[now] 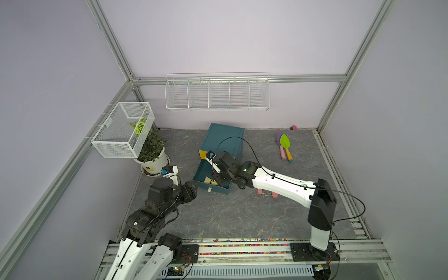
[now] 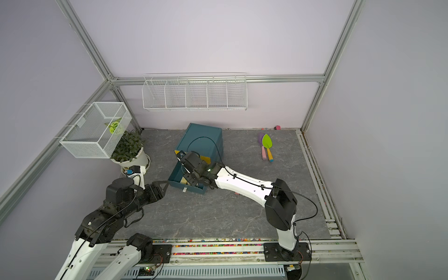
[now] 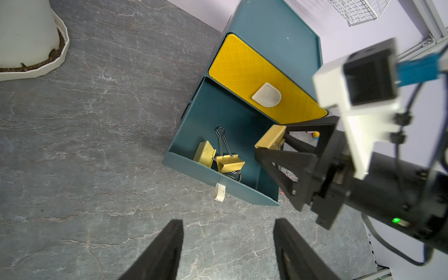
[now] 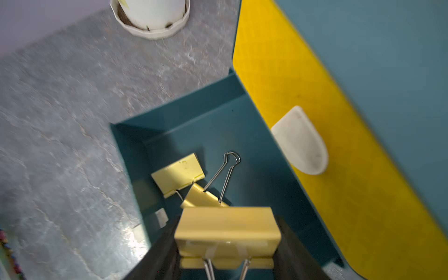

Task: Put the binder clips in the drawer according to color
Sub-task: Place the binder clip in the drawer.

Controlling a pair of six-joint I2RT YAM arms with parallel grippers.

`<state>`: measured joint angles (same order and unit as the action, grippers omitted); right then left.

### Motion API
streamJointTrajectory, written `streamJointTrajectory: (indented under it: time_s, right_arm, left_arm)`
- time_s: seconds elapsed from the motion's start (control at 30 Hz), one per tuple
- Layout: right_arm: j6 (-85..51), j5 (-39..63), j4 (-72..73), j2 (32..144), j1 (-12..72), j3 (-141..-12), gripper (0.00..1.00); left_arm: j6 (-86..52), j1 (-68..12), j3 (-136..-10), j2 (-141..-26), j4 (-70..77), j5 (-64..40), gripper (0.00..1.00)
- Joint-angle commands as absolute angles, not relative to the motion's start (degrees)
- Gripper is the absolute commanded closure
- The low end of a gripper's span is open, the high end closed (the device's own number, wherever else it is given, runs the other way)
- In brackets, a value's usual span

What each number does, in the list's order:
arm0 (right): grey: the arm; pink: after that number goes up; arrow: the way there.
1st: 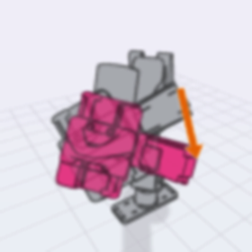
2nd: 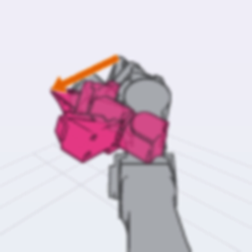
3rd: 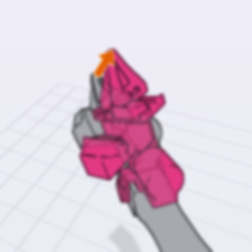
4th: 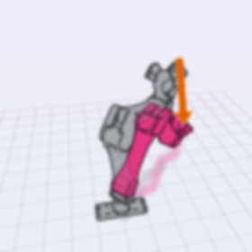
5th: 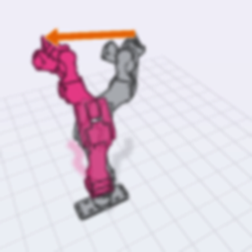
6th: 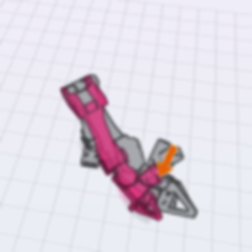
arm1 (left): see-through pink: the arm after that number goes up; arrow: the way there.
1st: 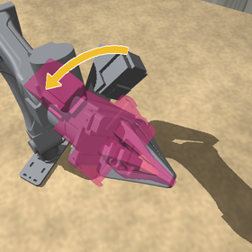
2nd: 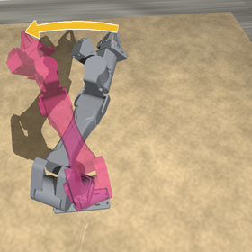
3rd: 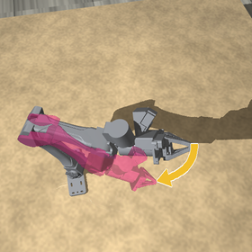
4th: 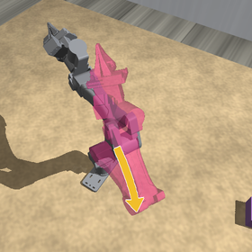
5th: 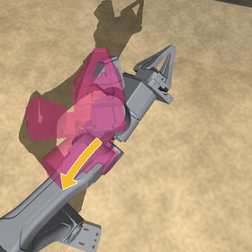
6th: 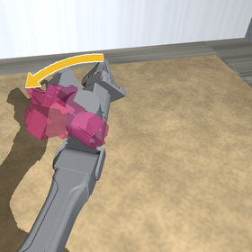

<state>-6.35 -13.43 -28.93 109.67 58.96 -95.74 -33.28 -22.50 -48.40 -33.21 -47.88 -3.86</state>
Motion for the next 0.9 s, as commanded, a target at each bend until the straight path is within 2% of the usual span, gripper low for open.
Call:
streamJointTrajectory:
  time_s: [0.0, 0.27, 0.5, 0.7, 0.8, 0.87]
  right_arm:
    - [-4.32, -15.18, -28.04, 110.43, 58.92, -97.16, 0.58]
    - [-4.56, -19.37, -29.83, 114.28, 58.93, -98.93, 0.57]
    - [-6.74, -20.00, -31.19, 114.15, 58.89, -98.78, 0.39]
    - [-8.90, -19.04, -31.38, 111.27, 58.91, -96.83, 0.25]
    - [-10.30, -18.01, -31.42, 108.55, 58.94, -95.66, 0.25]
    - [-11.52, -17.39, -31.15, 105.77, 58.90, -94.17, 0.29]
  left_arm:
    - [-32.61, -22.24, -48.05, -32.79, -47.02, -3.34, 0.35]
    - [-32.61, -22.24, -48.13, -32.71, -47.02, -3.32, 0.35]
    - [-34.32, -22.28, -46.31, -33.26, -45.51, -5.61, 0.35]
    - [-38.28, -22.26, -41.44, -32.88, -40.92, -9.63, 0.42]
    - [-40.37, -22.25, -39.39, -33.52, -38.61, -11.55, 0.45]
    - [-42.41, -22.28, -37.72, -34.64, -36.37, -13.82, 0.50]
